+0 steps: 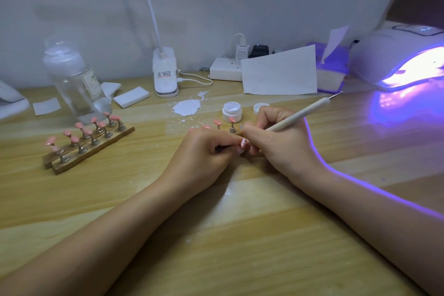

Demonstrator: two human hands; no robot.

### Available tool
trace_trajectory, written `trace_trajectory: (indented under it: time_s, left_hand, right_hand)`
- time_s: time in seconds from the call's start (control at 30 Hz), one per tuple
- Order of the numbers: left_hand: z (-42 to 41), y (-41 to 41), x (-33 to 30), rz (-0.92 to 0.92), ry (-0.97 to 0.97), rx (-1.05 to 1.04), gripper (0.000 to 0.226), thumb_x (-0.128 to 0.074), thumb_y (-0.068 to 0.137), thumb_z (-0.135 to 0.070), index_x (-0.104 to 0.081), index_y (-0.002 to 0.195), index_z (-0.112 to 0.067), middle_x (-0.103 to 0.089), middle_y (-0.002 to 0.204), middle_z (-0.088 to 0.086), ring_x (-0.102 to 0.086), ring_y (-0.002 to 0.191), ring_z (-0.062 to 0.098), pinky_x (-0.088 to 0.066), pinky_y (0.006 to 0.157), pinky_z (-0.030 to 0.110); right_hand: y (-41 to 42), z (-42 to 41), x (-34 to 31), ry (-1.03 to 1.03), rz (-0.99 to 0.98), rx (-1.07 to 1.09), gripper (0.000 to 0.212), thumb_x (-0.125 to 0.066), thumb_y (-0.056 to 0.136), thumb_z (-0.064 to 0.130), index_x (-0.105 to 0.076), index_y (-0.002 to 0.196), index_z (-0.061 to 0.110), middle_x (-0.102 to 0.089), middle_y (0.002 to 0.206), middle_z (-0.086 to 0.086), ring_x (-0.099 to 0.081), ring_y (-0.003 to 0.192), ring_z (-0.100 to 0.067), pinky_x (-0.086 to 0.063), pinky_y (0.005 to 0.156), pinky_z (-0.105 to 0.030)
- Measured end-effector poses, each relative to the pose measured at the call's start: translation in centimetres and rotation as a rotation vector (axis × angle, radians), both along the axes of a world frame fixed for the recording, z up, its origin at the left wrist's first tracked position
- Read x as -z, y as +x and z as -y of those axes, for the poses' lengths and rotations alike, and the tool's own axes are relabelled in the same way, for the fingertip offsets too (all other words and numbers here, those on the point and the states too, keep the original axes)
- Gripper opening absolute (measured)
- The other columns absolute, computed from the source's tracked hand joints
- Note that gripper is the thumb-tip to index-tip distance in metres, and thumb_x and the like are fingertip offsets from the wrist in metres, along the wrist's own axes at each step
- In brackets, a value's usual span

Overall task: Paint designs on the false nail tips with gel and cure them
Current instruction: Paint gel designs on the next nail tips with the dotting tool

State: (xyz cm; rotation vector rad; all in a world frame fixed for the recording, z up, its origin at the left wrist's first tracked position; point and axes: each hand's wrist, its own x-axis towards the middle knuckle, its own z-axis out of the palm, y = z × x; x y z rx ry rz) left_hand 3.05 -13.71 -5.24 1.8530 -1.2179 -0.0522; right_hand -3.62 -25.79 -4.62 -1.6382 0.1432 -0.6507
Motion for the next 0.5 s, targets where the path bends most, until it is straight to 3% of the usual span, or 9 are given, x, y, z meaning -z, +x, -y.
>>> trace_trajectory:
  time_s: [0.1, 0.17, 0.33, 0.4, 0.5]
  left_hand:
    - [0.03, -0.01, -0.01, 0.004, -0.005, 0.005, 0.016, -0.061, 0.084, -0.003, -0.074, 0.08, -0.01, -0.059, 0.056, -0.015, -0.044, 0.061, -0.019, -0.037, 0.069, 0.009]
    - [0.01, 0.03, 0.05, 0.012, 0.001, 0.003, 0.016, -0.061, 0.084, -0.002, -0.074, 0.078, -0.011, -0.056, 0.054, -0.015, -0.043, 0.061, -0.014, -0.038, 0.066, 0.015]
    - [0.03, 0.0, 0.05, 0.002, 0.0, 0.004, 0.017, -0.06, 0.085, -0.001, -0.074, 0.082, -0.01, -0.065, 0.067, -0.023, -0.043, 0.061, -0.024, -0.033, 0.077, 0.0]
    - [0.0, 0.03, 0.09, 0.006, 0.008, 0.0, 0.017, -0.06, 0.084, -0.001, -0.074, 0.08, -0.01, -0.06, 0.057, -0.025, -0.044, 0.06, -0.023, -0.034, 0.073, 0.002]
    - [0.02, -0.09, -0.01, 0.007, -0.002, 0.008, 0.015, -0.061, 0.085, -0.003, -0.074, 0.081, -0.01, -0.061, 0.07, -0.023, -0.045, 0.06, -0.023, -0.036, 0.067, 0.003]
  right_hand:
    - [-0.02, 0.04, 0.02, 0.003, 0.002, 0.005, 0.04, -0.056, 0.073, -0.009, -0.039, 0.044, 0.013, -0.051, 0.035, 0.003, -0.058, 0.048, -0.02, -0.043, 0.046, -0.02]
    - [-0.03, 0.04, 0.04, -0.005, -0.003, 0.006, 0.041, -0.057, 0.073, -0.009, -0.04, 0.044, 0.014, -0.051, 0.035, 0.003, -0.056, 0.044, -0.014, -0.044, 0.046, -0.019]
    - [0.0, 0.11, 0.09, -0.009, -0.012, 0.007, 0.041, -0.057, 0.074, -0.01, -0.039, 0.044, 0.013, -0.051, 0.035, 0.004, -0.054, 0.04, -0.009, -0.042, 0.044, -0.017]
    - [-0.03, 0.09, 0.1, -0.014, -0.012, 0.003, 0.041, -0.057, 0.074, -0.009, -0.04, 0.045, 0.013, -0.05, 0.035, 0.004, -0.054, 0.04, -0.008, -0.043, 0.044, -0.017]
    - [-0.05, 0.1, 0.1, -0.033, -0.012, 0.004, 0.04, -0.058, 0.074, -0.01, -0.04, 0.045, 0.011, -0.05, 0.034, 0.006, -0.05, 0.037, -0.004, -0.041, 0.042, -0.013]
